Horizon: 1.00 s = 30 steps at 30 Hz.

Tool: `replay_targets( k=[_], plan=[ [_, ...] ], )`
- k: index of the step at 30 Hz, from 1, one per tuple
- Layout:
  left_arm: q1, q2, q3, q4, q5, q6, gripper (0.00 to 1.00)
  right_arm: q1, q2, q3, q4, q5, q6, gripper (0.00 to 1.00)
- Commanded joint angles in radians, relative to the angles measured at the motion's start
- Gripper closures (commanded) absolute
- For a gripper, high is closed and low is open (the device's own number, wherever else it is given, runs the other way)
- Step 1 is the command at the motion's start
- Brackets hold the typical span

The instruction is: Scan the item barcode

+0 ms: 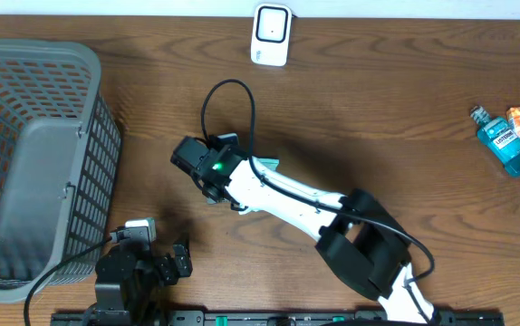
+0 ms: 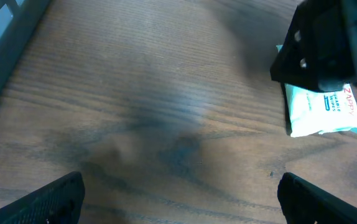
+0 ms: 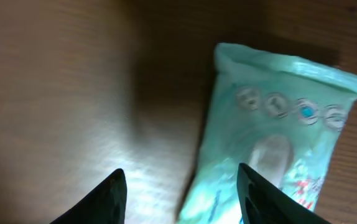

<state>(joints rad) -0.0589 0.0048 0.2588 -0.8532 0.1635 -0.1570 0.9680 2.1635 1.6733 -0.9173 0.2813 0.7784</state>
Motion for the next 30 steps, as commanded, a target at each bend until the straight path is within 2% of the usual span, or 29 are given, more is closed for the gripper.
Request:
replay_targets(
  k=[1,8,10,12,13,15,16,20,24,26,27,30],
  plan=[
    [0.003,-0.001,-0.008,-0.032,0.012,0.002,0.01,-0.018,0.032,-0.005,-0.004,0.113,0.059,0.51],
    [0.003,-0.001,-0.008,-0.032,0.012,0.002,0.01,-0.040,0.124,-0.005,-0.058,0.117,0.072,0.44],
    [0.003,-0.001,-0.008,-0.032,0.012,0.002,0.01,-0.040,0.169,-0.005,-0.096,0.101,0.081,0.45],
    [0.003,-0.001,-0.008,-0.032,0.012,0.002,0.01,-0.042,0.200,-0.002,-0.119,0.078,0.081,0.54],
    [0.003,-0.001,-0.008,-0.032,0.012,0.002,0.01,-0.046,0.205,0.005,-0.129,0.066,0.080,0.62],
    [0.003,-0.001,-0.008,-0.032,0.012,0.002,0.01,-0.059,0.205,0.025,-0.165,0.009,0.077,0.88],
    [0.003,-0.001,-0.008,-0.032,0.012,0.002,0.01,-0.066,0.205,0.036,-0.186,-0.037,0.076,0.96],
    [0.003,-0.001,-0.008,-0.032,0.012,0.002,0.01,-0.108,0.204,0.047,-0.201,-0.230,-0.004,0.99],
    [0.003,-0.001,-0.008,-0.032,0.012,0.002,0.01,-0.185,0.187,0.115,-0.226,-0.423,-0.258,0.99],
    [0.003,-0.001,-0.008,-0.032,0.012,0.002,0.01,-0.229,0.162,0.150,-0.231,-0.645,-0.446,0.99],
    [0.003,-0.001,-0.008,-0.032,0.012,0.002,0.01,-0.261,0.142,0.164,-0.231,-0.827,-0.584,0.99],
    [0.003,-0.001,-0.008,-0.032,0.012,0.002,0.01,-0.337,0.103,0.166,-0.267,-1.121,-0.828,0.99]
  ],
)
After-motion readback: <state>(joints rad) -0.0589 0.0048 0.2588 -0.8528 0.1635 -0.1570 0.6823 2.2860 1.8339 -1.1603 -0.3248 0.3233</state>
